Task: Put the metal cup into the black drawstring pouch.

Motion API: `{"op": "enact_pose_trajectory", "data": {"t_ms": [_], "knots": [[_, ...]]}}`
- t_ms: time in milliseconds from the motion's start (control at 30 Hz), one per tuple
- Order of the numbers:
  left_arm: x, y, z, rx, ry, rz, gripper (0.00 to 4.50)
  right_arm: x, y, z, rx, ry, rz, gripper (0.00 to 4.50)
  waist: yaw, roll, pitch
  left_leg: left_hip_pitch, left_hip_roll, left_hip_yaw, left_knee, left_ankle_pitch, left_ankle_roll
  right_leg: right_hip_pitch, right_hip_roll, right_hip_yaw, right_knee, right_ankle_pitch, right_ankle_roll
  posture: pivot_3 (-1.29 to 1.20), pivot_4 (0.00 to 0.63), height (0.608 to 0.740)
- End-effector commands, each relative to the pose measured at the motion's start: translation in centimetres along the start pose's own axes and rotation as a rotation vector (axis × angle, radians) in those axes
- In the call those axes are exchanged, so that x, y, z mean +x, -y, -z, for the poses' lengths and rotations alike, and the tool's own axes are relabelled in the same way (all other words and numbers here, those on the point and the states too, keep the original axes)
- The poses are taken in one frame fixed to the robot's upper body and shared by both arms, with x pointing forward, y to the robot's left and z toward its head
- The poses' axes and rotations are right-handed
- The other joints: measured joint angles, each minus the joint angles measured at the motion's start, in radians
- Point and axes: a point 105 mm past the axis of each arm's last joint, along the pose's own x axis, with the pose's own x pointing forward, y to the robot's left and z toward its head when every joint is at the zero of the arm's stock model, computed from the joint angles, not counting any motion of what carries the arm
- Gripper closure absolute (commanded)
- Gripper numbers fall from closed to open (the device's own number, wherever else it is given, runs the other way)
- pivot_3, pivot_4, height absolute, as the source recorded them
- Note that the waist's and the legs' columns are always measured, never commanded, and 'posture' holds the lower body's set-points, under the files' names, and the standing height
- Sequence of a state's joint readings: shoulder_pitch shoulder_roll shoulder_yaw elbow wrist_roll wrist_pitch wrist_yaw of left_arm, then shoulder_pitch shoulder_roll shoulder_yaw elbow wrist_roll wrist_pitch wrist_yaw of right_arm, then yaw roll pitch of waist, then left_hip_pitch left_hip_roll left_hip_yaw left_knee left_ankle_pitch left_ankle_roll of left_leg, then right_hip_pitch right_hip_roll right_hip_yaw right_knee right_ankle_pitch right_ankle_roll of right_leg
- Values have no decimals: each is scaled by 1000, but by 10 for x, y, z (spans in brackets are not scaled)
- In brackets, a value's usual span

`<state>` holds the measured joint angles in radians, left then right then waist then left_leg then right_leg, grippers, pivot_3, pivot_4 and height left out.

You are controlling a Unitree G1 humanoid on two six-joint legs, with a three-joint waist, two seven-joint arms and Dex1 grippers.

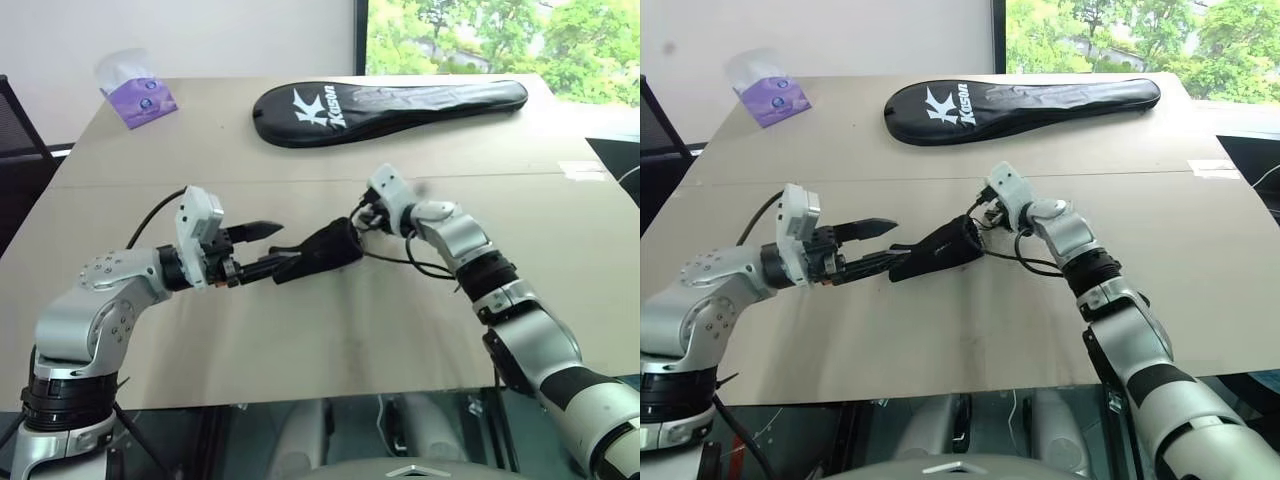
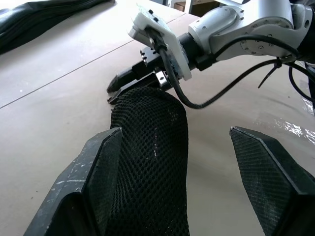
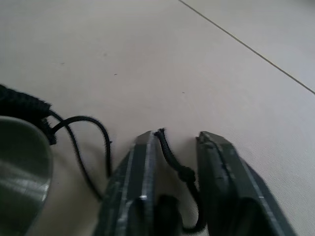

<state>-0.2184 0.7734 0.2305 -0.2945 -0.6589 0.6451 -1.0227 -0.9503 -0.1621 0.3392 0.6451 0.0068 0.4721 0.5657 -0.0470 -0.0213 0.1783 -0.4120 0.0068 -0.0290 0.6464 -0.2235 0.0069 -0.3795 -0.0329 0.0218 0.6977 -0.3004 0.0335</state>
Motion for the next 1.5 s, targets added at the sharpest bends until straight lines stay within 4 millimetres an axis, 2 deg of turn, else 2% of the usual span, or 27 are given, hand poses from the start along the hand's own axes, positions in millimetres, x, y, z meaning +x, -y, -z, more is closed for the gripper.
{"op": "enact_pose_trajectory", "data": {"t_ms": [33,167,300,400,500,600,733,833,1000,1167,1300,1500], "knots": [[-2,1,-10,43,40,-13,856,-1,0,22,-66,-77,13,4461,2,0,0,0,0,0,0,0,0,0,0,0,0,0,0,0,150,740],[2,-1,-9,33,56,-15,856,-11,15,9,-46,-8,64,4461,6,0,0,-1,0,-1,0,0,0,0,-1,-1,0,0,0,0,150,740],[8,-1,-6,17,69,-7,856,-40,38,-21,37,147,131,4461,16,1,1,-4,-1,-4,1,0,0,0,-1,-1,-1,0,0,0,150,740],[17,-6,-9,6,91,-8,856,-71,50,-56,132,313,159,4461,18,2,2,-5,-1,-4,1,0,0,-1,-2,-2,-2,0,0,0,150,740],[29,-10,-11,-1,101,-6,856,-99,54,-84,181,429,173,4461,11,2,2,-5,-1,-4,0,0,0,-1,-2,-3,-2,0,0,0,150,740],[42,-15,-17,-26,134,-9,856,-119,48,-107,223,507,155,4461,8,2,2,-5,0,-3,0,0,0,-1,-1,-3,-2,0,0,0,150,740],[53,-21,-25,-47,161,-15,856,-128,42,-119,251,542,150,4461,7,2,2,-5,0,-3,0,0,0,-1,-1,-3,-2,0,0,0,150,740],[69,-25,-36,-42,194,-14,856,-135,35,-132,270,586,124,4461,10,2,2,-5,-1,-3,0,0,0,-1,-1,-3,-2,0,0,0,150,740],[113,-23,-66,-67,275,14,856,-143,15,-155,244,636,59,4461,22,2,2,-6,-2,-4,1,0,0,-1,0,-5,-2,0,0,0,150,740],[141,-21,-82,-77,316,40,856,-148,2,-167,227,661,24,4461,13,2,2,-6,-2,-4,0,0,0,-2,0,-5,-2,0,0,0,150,740],[151,-19,-92,-56,347,63,856,-149,-1,-170,226,666,23,4461,9,2,2,-7,-2,-3,0,0,0,-2,0,-4,-2,0,0,0,150,740],[152,-21,-106,-60,407,79,856,-154,2,-173,224,679,49,4461,9,2,2,-7,-2,-3,0,0,0,-2,0,-4,-2,0,0,0,150,740]]}}
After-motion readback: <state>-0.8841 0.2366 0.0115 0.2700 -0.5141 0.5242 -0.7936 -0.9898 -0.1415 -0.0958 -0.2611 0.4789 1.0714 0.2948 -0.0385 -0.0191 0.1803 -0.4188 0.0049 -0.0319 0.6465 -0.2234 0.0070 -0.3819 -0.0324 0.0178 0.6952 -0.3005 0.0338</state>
